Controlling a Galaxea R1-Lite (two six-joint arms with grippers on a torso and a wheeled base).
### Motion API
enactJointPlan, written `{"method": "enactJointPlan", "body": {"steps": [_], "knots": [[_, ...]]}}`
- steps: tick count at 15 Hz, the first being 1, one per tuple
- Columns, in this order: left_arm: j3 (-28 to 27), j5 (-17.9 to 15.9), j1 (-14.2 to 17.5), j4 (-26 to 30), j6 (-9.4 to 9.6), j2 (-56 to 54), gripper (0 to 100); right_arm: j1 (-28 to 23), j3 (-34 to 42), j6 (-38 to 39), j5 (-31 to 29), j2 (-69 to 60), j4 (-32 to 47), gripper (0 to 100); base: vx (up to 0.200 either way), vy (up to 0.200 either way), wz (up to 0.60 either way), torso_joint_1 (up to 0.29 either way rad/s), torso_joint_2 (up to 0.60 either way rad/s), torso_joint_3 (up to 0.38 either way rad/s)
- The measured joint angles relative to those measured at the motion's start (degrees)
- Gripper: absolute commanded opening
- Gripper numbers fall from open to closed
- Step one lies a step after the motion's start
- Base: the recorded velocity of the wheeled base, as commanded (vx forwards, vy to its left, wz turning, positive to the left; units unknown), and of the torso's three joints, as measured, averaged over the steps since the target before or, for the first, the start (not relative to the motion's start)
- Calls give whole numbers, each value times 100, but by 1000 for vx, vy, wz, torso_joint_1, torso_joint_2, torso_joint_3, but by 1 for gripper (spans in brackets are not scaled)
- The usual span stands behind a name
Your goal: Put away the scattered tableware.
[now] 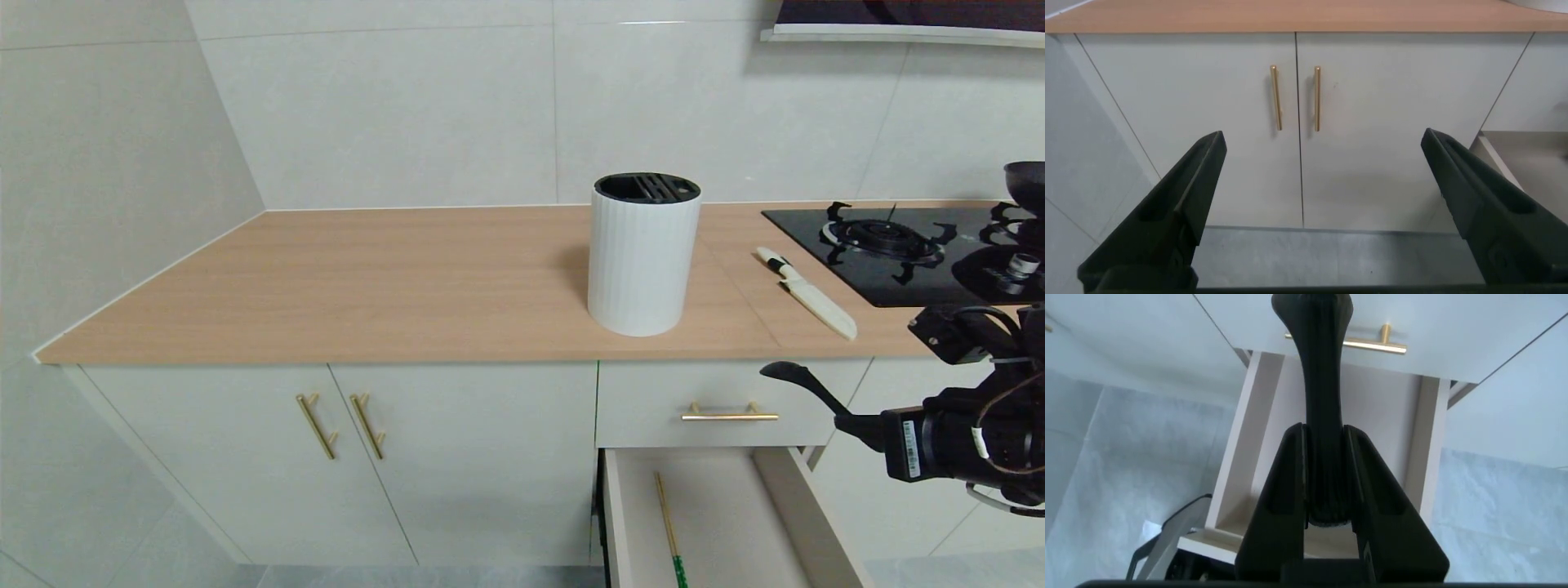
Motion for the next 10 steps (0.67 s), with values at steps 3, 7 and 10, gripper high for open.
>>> {"method": "enactJointPlan", "body": {"steps": [3, 7, 10], "knots": [[0, -1, 0, 0, 0, 0, 100, 0, 13, -4, 0, 110, -2, 0, 0, 0, 0, -80, 176, 119], [0, 0, 2, 0, 0, 0, 100, -2, 52, -4, -9, 251, 0, 0, 0, 0, 0, -179, 452, 262], [0, 0, 0, 0, 0, 0, 100, 0, 67, -15, -11, 380, -5, 0, 0, 0, 0, -188, 471, 289]]}}
